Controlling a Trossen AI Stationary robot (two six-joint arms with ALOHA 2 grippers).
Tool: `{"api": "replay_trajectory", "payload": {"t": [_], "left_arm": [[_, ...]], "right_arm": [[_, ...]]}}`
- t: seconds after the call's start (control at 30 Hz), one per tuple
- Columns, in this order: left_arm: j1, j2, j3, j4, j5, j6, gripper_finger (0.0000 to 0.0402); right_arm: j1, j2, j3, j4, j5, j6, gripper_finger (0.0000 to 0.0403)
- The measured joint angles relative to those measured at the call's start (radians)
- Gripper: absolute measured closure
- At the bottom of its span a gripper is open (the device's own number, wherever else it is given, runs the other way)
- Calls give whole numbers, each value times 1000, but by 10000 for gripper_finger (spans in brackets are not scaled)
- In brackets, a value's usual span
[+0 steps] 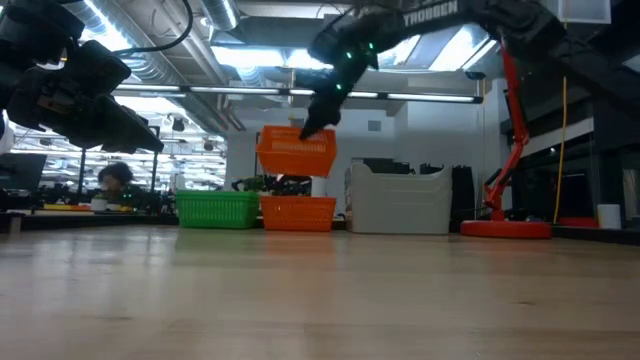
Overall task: Stack baskets by color
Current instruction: Stack the bottom orange bin on top of the top orange bin
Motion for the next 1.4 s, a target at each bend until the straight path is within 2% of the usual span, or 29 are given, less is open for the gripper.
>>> {"api": "replay_trajectory", "payload": {"t": [0.2, 0.37, 0.7, 1.4], "left_arm": [[0, 0, 0, 0, -1, 0, 401], [0, 0, 0, 0, -1, 0, 401], [0, 0, 0, 0, -2, 0, 401], [0, 0, 0, 0, -2, 0, 401]], "right_arm": [[-87, 12, -1, 19, -96, 21, 402], [-112, 19, -1, 8, -182, 45, 402], [-97, 91, -2, 5, -158, 43, 403], [-95, 94, -2, -13, -159, 71, 388]]}}
